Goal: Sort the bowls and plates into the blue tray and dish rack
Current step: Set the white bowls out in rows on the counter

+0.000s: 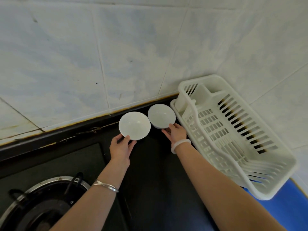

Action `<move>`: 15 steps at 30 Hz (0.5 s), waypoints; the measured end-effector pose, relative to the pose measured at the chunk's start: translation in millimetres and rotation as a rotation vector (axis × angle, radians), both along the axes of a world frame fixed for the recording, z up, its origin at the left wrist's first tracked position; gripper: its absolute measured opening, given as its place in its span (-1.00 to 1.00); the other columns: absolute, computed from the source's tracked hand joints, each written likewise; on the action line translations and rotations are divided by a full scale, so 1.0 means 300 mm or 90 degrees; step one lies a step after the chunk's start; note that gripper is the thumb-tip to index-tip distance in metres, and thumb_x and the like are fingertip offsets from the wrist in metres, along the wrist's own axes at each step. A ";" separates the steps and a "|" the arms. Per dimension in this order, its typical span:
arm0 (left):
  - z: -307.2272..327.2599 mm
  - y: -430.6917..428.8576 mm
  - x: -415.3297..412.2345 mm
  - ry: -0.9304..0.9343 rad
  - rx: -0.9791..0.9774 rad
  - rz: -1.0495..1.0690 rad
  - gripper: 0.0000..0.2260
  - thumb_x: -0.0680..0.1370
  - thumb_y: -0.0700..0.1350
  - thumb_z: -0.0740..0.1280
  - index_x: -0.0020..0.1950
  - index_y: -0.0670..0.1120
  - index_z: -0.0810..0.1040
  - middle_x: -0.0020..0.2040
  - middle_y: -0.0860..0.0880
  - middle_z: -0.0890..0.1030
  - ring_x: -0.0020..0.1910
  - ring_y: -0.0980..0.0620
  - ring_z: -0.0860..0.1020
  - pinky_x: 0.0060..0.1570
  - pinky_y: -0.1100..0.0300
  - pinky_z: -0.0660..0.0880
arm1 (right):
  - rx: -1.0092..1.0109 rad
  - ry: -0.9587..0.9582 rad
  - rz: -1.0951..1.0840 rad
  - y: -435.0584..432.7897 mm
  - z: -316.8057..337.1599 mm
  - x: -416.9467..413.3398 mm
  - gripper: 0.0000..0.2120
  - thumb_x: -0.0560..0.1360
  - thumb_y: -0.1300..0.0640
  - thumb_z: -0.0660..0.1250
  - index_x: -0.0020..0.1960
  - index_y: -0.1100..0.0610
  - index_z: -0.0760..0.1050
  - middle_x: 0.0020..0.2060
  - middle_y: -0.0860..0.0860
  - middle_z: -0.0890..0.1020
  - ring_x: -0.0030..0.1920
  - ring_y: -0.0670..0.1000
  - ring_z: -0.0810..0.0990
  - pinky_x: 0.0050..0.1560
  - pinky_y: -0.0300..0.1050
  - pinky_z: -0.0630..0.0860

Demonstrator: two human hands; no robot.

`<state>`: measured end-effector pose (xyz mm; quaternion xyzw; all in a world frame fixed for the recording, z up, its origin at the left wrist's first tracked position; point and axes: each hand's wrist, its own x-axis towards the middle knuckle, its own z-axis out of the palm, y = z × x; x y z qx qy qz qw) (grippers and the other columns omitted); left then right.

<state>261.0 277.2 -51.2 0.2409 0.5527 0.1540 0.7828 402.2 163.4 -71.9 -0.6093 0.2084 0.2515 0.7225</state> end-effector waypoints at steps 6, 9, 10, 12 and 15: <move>0.008 -0.002 0.020 0.004 -0.004 0.016 -0.75 0.53 -0.29 0.28 0.16 -0.06 0.43 0.33 -0.15 0.45 0.16 -0.15 0.56 0.17 0.00 0.52 | -0.002 0.005 -0.002 0.024 -0.003 0.016 -0.69 0.56 0.34 0.17 0.30 0.31 0.37 0.16 0.24 0.49 0.18 0.19 0.51 0.00 -0.05 0.54; 0.004 -0.004 0.022 0.012 0.000 0.020 -0.75 0.53 -0.28 0.29 0.17 -0.06 0.44 0.33 -0.15 0.45 0.18 -0.14 0.55 0.15 0.01 0.54 | 0.007 0.007 -0.001 0.018 -0.002 0.017 -0.66 0.57 0.31 0.17 0.34 0.30 0.34 0.20 0.25 0.48 0.20 0.20 0.51 0.03 -0.04 0.53; 0.001 -0.005 0.022 0.014 0.005 0.019 -0.75 0.52 -0.28 0.29 0.16 -0.05 0.45 0.33 -0.14 0.44 0.18 -0.14 0.55 0.14 0.01 0.54 | 0.012 0.011 0.005 0.013 0.002 0.013 -0.65 0.58 0.28 0.17 0.36 0.27 0.33 0.20 0.24 0.49 0.15 0.18 0.54 0.03 -0.05 0.53; -0.005 -0.009 0.021 0.014 0.016 0.018 -0.76 0.53 -0.27 0.29 0.15 -0.05 0.45 0.32 -0.13 0.45 0.18 -0.13 0.55 0.14 0.03 0.54 | 0.004 0.022 0.033 0.001 0.013 0.003 -0.63 0.60 0.19 0.17 0.39 0.20 0.30 0.17 0.20 0.53 -0.01 0.10 0.59 0.02 -0.07 0.53; -0.010 -0.017 0.019 0.015 0.049 0.003 -0.72 0.54 -0.26 0.28 0.23 -0.06 0.46 0.29 -0.10 0.48 0.19 -0.09 0.54 0.14 0.08 0.54 | -0.026 0.031 0.095 -0.019 0.028 -0.005 -0.56 0.60 0.08 0.16 0.45 0.12 0.23 0.27 0.17 0.50 0.11 0.13 0.56 0.12 -0.01 0.51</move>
